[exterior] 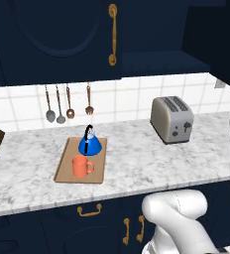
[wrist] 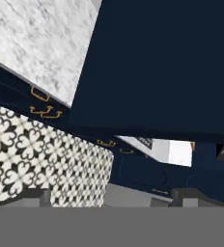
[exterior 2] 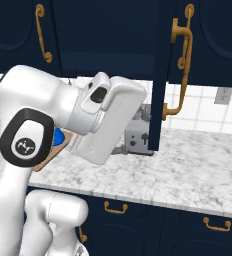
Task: Pick the kettle from the counter and place it on the tray. Then pick the mug from the cabinet and place it on the tray. Then close the cabinet doors.
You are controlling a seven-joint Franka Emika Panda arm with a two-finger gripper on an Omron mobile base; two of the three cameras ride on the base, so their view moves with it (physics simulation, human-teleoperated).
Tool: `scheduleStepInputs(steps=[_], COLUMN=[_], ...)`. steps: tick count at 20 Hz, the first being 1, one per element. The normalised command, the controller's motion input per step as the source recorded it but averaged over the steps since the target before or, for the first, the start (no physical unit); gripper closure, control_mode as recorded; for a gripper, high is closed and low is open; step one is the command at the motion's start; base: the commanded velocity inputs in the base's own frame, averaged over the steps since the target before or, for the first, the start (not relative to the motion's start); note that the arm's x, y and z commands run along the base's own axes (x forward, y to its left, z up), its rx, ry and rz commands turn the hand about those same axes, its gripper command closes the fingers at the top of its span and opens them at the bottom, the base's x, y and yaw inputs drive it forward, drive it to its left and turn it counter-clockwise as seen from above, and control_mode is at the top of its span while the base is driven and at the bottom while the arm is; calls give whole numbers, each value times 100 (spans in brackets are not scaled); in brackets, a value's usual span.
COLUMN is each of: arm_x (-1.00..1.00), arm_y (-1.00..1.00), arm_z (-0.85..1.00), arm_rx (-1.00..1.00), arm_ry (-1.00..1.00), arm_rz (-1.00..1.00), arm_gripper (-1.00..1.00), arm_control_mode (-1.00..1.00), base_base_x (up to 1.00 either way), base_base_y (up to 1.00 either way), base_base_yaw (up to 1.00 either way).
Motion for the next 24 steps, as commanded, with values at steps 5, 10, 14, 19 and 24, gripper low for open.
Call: scheduleStepInputs(steps=[5, 10, 14, 19, 24], arm_x=[-45, 11, 42, 51, 50], arm_y=[-67, -55, -38, -24, 5], arm_z=[0, -2, -1, -6, -8], arm_rx=[-2, -1, 0, -3, -9], arm_ry=[-3, 15, 8, 15, 9], arm_rz=[-1, 0, 0, 4, 20], arm_gripper=[-100, -100, -100, -100, -100], arm_control_mode=[-100, -100, -100, -100, -100], base_base_x=[0, 0, 0, 0, 0], base_base_y=[0, 0, 0, 0, 0], base_base_yaw=[0, 0, 0, 0, 0])
